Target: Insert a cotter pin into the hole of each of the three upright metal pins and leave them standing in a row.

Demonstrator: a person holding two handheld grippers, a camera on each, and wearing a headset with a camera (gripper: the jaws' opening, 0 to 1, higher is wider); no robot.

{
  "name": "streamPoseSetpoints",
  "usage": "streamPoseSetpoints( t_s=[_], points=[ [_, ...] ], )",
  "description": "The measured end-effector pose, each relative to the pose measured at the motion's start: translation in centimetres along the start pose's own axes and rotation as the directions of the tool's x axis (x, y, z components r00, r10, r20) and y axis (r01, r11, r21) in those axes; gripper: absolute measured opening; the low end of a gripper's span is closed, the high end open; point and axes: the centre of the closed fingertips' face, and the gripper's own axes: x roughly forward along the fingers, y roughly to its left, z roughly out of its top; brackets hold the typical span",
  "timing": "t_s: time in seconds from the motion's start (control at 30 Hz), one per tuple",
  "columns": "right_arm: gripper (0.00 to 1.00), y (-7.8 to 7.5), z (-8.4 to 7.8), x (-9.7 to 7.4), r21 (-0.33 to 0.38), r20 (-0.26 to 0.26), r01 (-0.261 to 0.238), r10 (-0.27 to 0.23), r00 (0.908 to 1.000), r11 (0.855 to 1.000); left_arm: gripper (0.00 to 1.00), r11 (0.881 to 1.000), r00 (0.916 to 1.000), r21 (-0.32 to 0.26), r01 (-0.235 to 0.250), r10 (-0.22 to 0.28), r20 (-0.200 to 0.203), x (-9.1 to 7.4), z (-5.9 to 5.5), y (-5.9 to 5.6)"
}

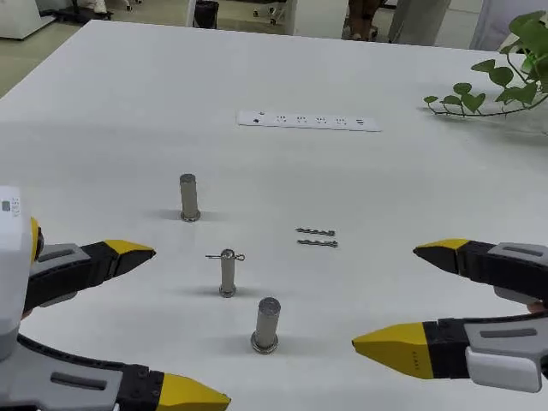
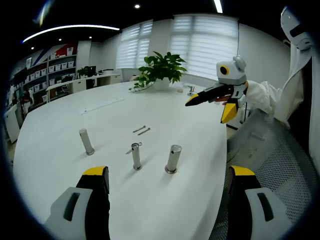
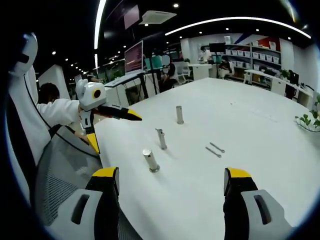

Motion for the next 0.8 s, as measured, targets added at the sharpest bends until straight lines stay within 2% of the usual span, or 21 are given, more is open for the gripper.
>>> streamPoseSetpoints(
  t_s=[0.03, 0.27, 0.37, 0.5, 0.67, 0.8],
  points=[
    [0.84, -0.2, 0.1, 0.0, -0.006, -0.002, 0.004, -0.004, 1.0, 1.0, 0.99, 1.0, 0.9998, -0.017, 0.003, -0.002, 0.019, -0.1, 0.3, 0.0],
    [0.79, -1.7, 0.6, -0.2, -0.07, -0.051, -0.004, 0.0, 0.9987, 0.998, 0.99, 1.0, 1.0, 0.0, -0.007, 0.007, 0.005, -0.3, 0.0, 0.1],
    [0.77, -2.4, 0.9, -0.2, -0.115, -0.074, -0.009, 0.0, 0.9972, 0.993, 0.99, 1.0, 0.9997, -0.026, 0.004, -0.003, 0.025, -0.4, 0.2, 0.0],
    [0.74, -3.4, 1.5, 0.1, -0.15, -0.097, -0.02, 0.005, 0.9953, 0.988, 0.99, 1.0, 0.9998, -0.03, -0.006, 0.006, 0.017, -0.6, -0.1, 0.2],
    [0.7, -4.7, 1.7, 0.7, -0.199, -0.144, -0.043, 0.014, 0.9894, 0.979, 0.96, 0.999, 0.9999, -0.039, 0.005, -0.004, 0.011, -0.9, -0.4, 0.0],
    [0.59, -5.5, 1.6, 1.5, -0.237, -0.191, -0.082, 0.036, 0.9809, 0.968, 0.96, 0.999, 0.9995, -0.033, 0.02, -0.019, 0.026, -1.0, -0.2, -0.5]
  ],
)
